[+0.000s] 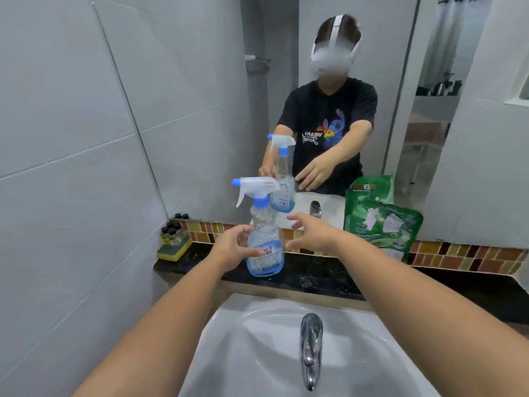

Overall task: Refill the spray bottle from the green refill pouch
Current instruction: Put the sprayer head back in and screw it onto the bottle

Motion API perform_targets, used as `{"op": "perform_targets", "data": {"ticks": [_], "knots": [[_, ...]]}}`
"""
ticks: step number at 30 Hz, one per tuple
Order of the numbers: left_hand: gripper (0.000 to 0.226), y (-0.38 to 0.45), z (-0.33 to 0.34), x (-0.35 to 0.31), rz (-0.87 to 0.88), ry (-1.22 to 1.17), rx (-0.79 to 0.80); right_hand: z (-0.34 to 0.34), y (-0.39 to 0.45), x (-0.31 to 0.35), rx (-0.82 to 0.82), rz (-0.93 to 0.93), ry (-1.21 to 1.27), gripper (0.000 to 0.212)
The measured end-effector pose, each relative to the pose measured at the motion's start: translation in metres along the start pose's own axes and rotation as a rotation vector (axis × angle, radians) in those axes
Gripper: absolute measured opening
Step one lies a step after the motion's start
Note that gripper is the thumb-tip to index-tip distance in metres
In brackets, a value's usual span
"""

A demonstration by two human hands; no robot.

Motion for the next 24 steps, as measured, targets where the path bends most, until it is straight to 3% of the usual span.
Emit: {"op": "perform_targets", "data": {"ticks": [12,24], "knots": [[0.069,0.020,-0.126,0.060,-0.006,-0.062,-0.075,0.096,0.101,0.083,-0.110,-0.142,0.085,0.040],[0.082,0.092,-0.179,0.132,-0.066,0.270,0.028,0.177,0.189,0.082,-0.150,-0.025,0.136,0.045]]}}
Point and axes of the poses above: each hand's wrist, its own y-axis towards the middle knuckle, its own z-axis out of the palm, x = y × z, the point moved 3 cm from there along y, towards the middle knuckle, and after that the axes turned 1 degree about x, right-handed, at the moved point
